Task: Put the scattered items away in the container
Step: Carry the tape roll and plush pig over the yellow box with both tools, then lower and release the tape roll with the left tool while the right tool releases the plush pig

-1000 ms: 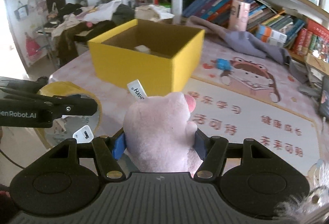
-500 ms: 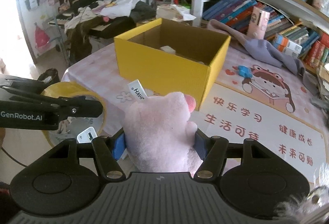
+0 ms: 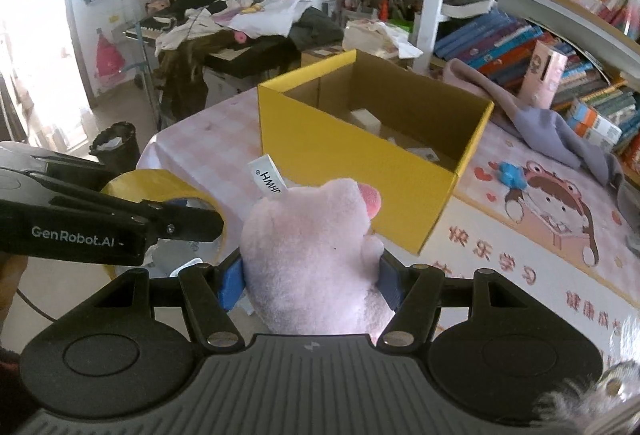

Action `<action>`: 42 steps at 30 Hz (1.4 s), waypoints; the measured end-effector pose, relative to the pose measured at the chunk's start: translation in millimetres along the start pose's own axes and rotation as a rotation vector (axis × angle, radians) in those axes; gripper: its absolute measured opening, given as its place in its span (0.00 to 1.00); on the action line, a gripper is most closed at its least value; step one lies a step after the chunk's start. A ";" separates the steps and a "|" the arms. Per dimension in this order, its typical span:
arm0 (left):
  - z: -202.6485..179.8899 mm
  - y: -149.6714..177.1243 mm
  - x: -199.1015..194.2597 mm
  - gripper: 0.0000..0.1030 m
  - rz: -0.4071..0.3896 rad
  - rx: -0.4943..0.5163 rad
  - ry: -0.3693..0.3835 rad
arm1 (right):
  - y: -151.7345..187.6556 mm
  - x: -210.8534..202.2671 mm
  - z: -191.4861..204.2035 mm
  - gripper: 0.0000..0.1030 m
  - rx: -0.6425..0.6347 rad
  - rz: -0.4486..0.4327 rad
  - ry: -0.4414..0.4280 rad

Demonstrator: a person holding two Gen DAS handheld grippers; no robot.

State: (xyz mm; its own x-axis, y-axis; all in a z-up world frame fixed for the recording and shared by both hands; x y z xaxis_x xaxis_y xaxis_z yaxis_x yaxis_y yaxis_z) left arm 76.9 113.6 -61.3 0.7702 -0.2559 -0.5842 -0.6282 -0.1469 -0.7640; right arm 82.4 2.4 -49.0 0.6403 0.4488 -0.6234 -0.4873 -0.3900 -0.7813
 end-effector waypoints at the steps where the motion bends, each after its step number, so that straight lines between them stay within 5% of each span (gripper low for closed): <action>1: 1.6 -3.2 1.7 0.39 -0.003 0.000 -0.007 | -3.0 3.2 -0.1 0.61 -0.005 -0.006 -0.010; 12: 4.8 -74.3 20.2 0.39 -0.118 0.019 -0.016 | -69.1 20.7 -20.3 0.61 -0.012 -0.127 -0.066; 22: 0.3 -150.5 68.2 0.39 -0.212 0.087 -0.012 | -135.9 46.2 -83.5 0.61 -0.032 -0.241 0.029; 31: 12.8 -143.2 134.5 0.38 -0.098 0.134 -0.063 | -140.6 147.7 -129.7 0.61 -0.048 -0.096 0.062; 42: 25.9 -127.6 175.7 0.38 0.026 0.150 -0.104 | -131.1 208.4 -135.3 0.63 -0.074 0.055 0.005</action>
State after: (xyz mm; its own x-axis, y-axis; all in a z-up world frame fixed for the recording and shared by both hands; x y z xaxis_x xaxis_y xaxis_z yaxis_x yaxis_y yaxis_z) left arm 295.2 112.1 -73.6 0.7660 -0.1564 -0.6235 -0.6307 0.0047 -0.7760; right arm 360.1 38.3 -72.2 0.6172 0.4210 -0.6647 -0.4769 -0.4719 -0.7416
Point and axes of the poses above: each gripper's, at about its wrist camera, not at the fingertips, and x roughly the way its jaws point, z to its left, y to its underside, the point moved 10 cm from there along x, roughly the way its jaws point, and after that the axes turned 4 degrees about -z, right-handed, at the moved point
